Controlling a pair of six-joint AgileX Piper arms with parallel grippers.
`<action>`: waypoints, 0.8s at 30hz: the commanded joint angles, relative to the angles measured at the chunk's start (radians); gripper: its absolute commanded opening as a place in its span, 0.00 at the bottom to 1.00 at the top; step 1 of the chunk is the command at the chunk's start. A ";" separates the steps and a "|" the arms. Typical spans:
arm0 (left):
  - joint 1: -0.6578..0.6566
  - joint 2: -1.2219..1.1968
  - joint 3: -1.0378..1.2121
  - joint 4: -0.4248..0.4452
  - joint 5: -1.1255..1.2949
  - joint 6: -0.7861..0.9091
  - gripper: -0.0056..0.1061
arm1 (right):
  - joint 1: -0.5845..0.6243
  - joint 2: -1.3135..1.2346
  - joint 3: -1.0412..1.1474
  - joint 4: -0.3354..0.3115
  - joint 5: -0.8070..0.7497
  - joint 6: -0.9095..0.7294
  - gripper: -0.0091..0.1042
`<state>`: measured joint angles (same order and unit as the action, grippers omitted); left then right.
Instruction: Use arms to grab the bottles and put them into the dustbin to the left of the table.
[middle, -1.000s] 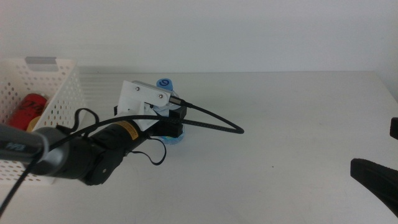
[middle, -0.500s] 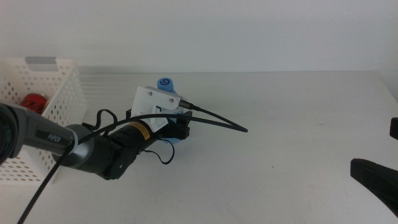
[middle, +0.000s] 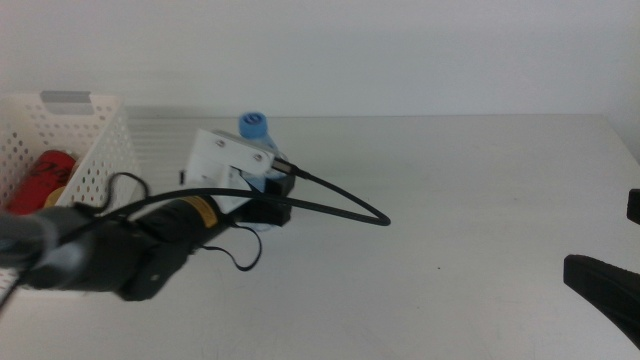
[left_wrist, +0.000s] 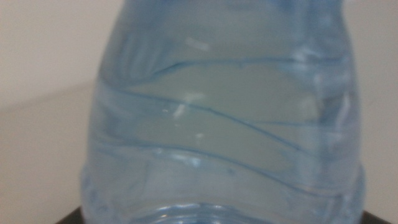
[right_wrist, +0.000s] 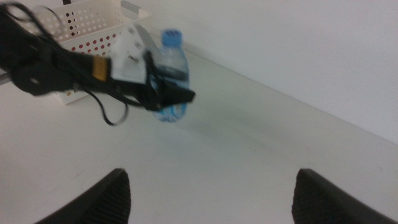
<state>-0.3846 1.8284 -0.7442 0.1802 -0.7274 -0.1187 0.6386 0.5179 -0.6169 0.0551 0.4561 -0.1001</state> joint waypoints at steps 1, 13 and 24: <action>-0.002 -0.152 0.006 -0.028 -0.099 -0.014 0.01 | 0.001 0.003 -0.029 -0.009 -0.066 -0.009 0.68; -0.002 -0.538 0.007 0.005 0.453 -0.121 0.01 | 0.001 0.003 -0.029 -0.009 -0.066 -0.009 0.68; -0.002 -0.621 -0.199 0.004 1.010 -0.145 0.01 | 0.001 0.003 -0.029 -0.009 -0.066 -0.009 0.68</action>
<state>-0.3846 1.2430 -0.8581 0.1902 0.2806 -0.2509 0.6386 0.5179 -0.6169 0.0551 0.4561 -0.1001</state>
